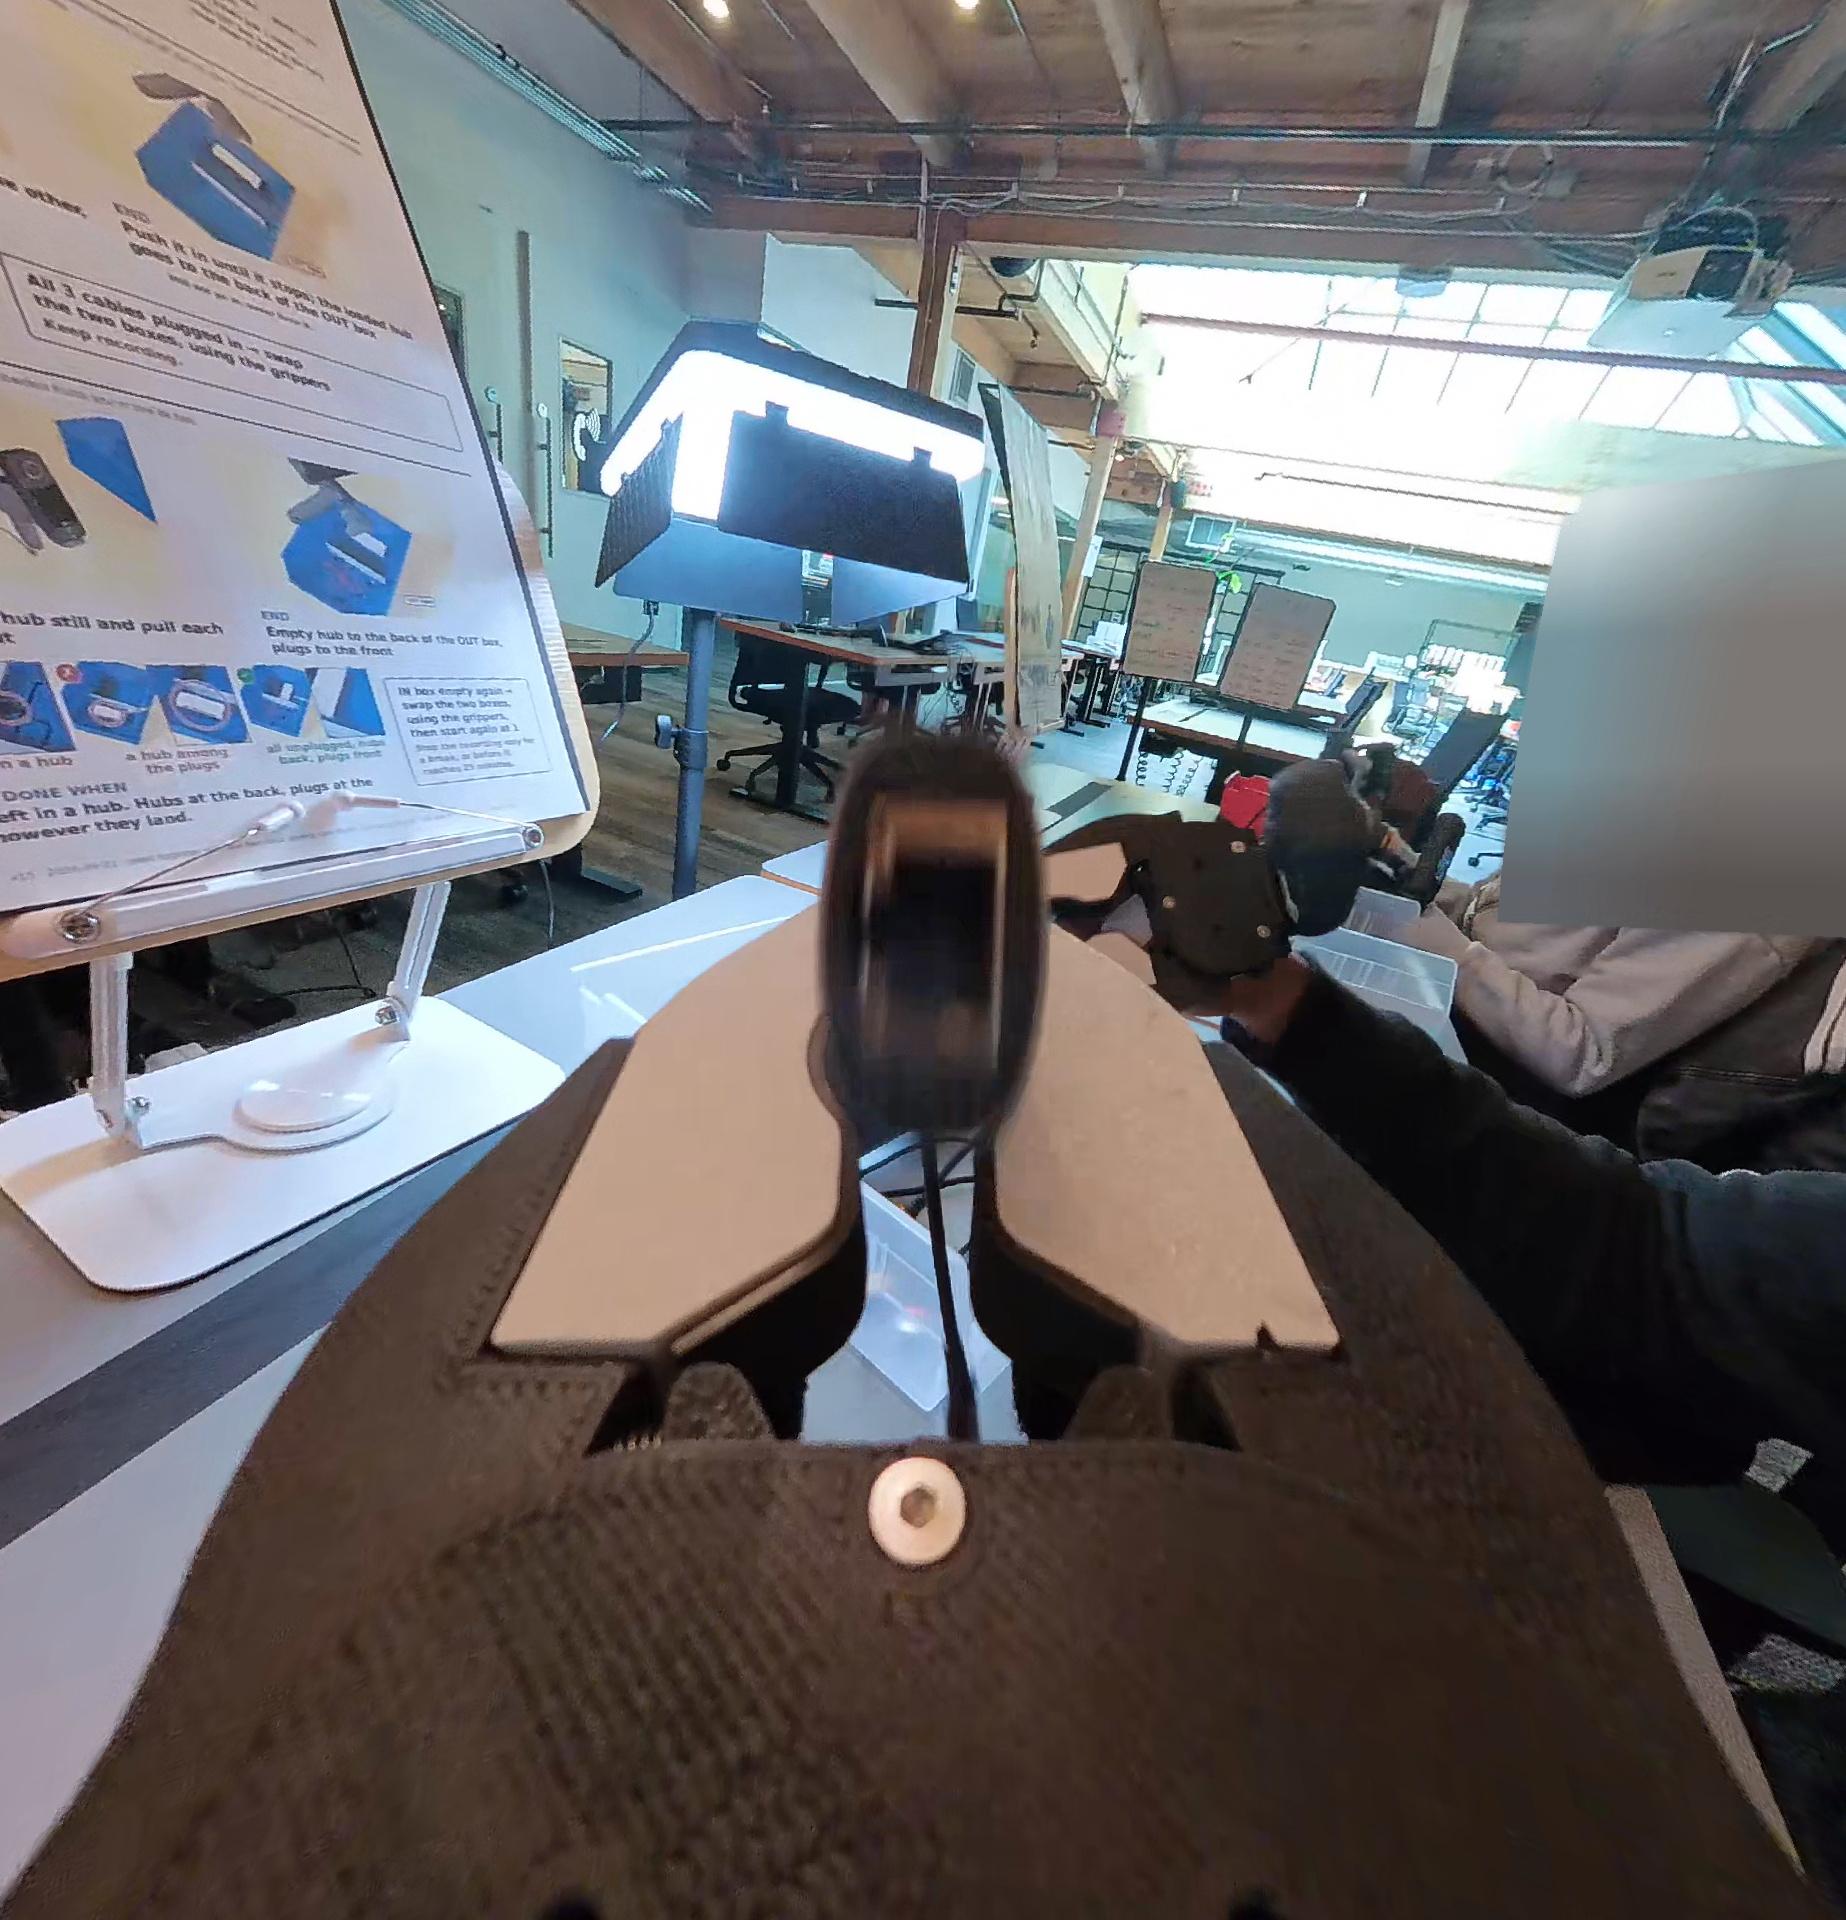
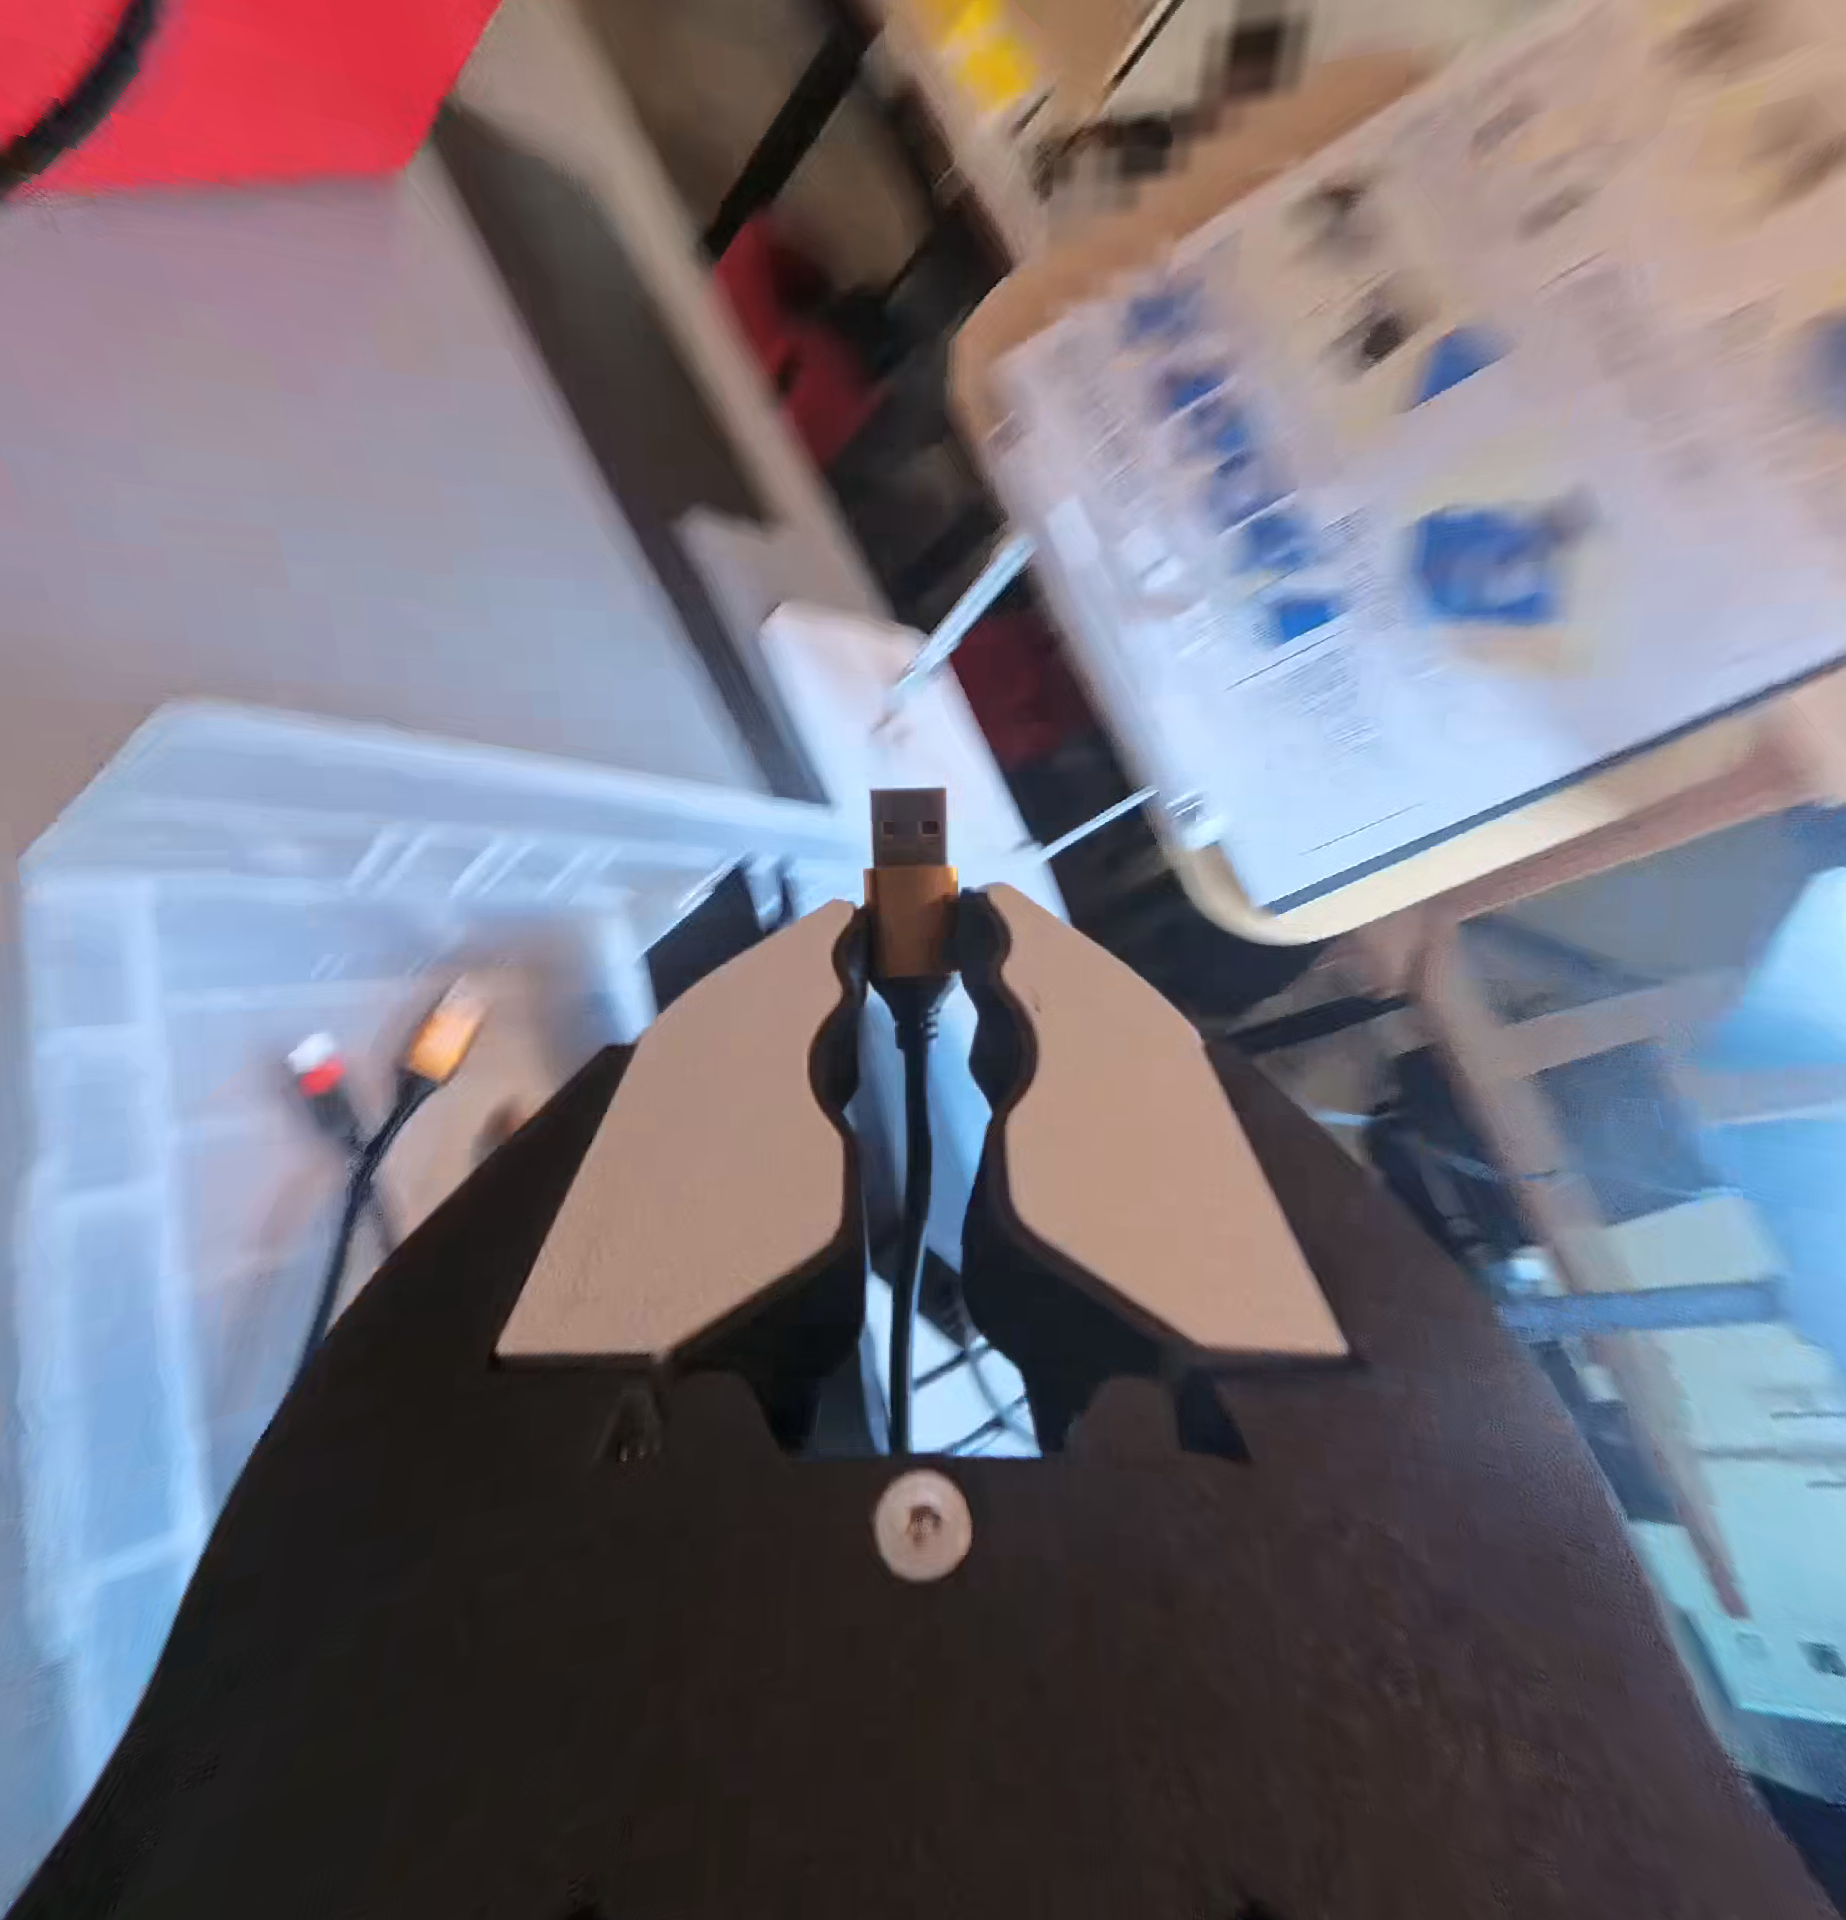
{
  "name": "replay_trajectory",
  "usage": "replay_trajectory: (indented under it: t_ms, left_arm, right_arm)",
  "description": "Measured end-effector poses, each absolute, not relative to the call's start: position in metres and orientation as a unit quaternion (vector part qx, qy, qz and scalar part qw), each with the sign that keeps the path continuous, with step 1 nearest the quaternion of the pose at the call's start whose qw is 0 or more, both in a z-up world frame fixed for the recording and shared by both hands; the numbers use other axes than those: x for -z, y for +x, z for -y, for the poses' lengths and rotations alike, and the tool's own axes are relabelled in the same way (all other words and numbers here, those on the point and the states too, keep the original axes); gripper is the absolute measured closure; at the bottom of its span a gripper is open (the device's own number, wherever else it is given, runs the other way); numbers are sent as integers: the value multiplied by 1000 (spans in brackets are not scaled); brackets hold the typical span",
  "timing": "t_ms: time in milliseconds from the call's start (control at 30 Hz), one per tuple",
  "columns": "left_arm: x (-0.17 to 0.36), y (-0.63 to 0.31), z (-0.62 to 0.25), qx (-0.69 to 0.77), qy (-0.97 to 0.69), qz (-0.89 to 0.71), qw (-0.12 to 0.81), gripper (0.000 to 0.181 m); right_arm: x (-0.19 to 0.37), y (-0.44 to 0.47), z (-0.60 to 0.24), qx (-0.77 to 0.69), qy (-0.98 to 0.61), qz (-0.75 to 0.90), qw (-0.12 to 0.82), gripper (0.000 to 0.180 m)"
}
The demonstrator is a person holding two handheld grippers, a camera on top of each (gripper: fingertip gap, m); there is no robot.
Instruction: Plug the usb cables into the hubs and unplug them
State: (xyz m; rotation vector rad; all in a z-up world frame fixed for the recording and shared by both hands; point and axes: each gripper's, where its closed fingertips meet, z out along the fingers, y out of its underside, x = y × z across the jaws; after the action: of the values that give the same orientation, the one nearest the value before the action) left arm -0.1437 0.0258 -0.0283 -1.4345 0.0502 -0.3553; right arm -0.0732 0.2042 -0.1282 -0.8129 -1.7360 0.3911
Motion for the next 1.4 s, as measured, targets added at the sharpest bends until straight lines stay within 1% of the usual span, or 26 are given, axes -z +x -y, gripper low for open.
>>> replay_trajectory:
  t_ms: [67, 100, 133, 267, 367, 467, 567, 600, 633, 667, 700, 733, 800, 900, 967, 1067, 1133, 1200, 1400]
  left_arm:
    - [31, -144, -26, 157, -659, -26, 736, 161]
    - [32, -142, -27, 156, -662, -30, 733, 161]
    - [34, -139, -28, 158, -666, -37, 728, 161]
    - [46, -126, -36, 140, -692, -69, 705, 162]
    - [57, -105, -41, 144, -707, -116, 683, 162]
    - [72, -75, -48, 141, -722, -181, 652, 162]
    - [91, -43, -55, 124, -738, -243, 617, 162]
    - [94, -34, -56, 117, -738, -259, 612, 162]
    - [94, -29, -56, 111, -738, -267, 611, 161]
    - [90, -28, -56, 105, -733, -265, 617, 158]
    - [84, -30, -53, 111, -729, -258, 624, 154]
    - [75, -34, -48, 125, -725, -246, 631, 144]
    - [60, -51, -41, 137, -721, -212, 646, 131]
    - [40, -87, -32, 107, -698, -159, 690, 132]
    - [33, -103, -27, 104, -693, -131, 701, 132]
    - [29, -113, -22, 97, -689, -119, 708, 134]
    - [28, -113, -20, 93, -690, -121, 708, 136]
    - [28, -114, -20, 81, -693, -126, 705, 137]
    - [23, -115, -17, 72, -691, -129, 708, 140]
  right_arm:
    - [152, -65, -198, -180, -363, 777, 481, 145]
    - [154, -61, -193, -204, -370, 783, 456, 139]
    - [146, -58, -190, -232, -375, 775, 453, 133]
    - [101, -48, -176, -327, -362, 728, 482, 133]
    - [85, -42, -147, -367, -328, 730, 473, 134]
    - [85, -42, -104, -388, -286, 757, 441, 133]
    - [101, -45, -63, -386, -249, 792, 403, 130]
    - [107, -46, -54, -376, -240, 803, 395, 138]
    - [111, -48, -51, -360, -232, 809, 402, 157]
    - [110, -50, -52, -346, -230, 809, 416, 162]
    - [106, -47, -53, -349, -224, 808, 418, 162]
    - [99, -44, -55, -356, -224, 805, 418, 162]
    - [75, -43, -72, -345, -229, 790, 453, 162]
    - [32, -54, -112, -302, -239, 767, 514, 162]
    - [5, -68, -145, -260, -250, 749, 555, 163]
    - [-15, -91, -194, -213, -265, 735, 587, 163]
    - [-9, -104, -227, -186, -285, 731, 591, 163]
    - [15, -111, -253, -181, -320, 738, 566, 163]
    - [134, -106, -293, -151, -405, 779, 455, 162]
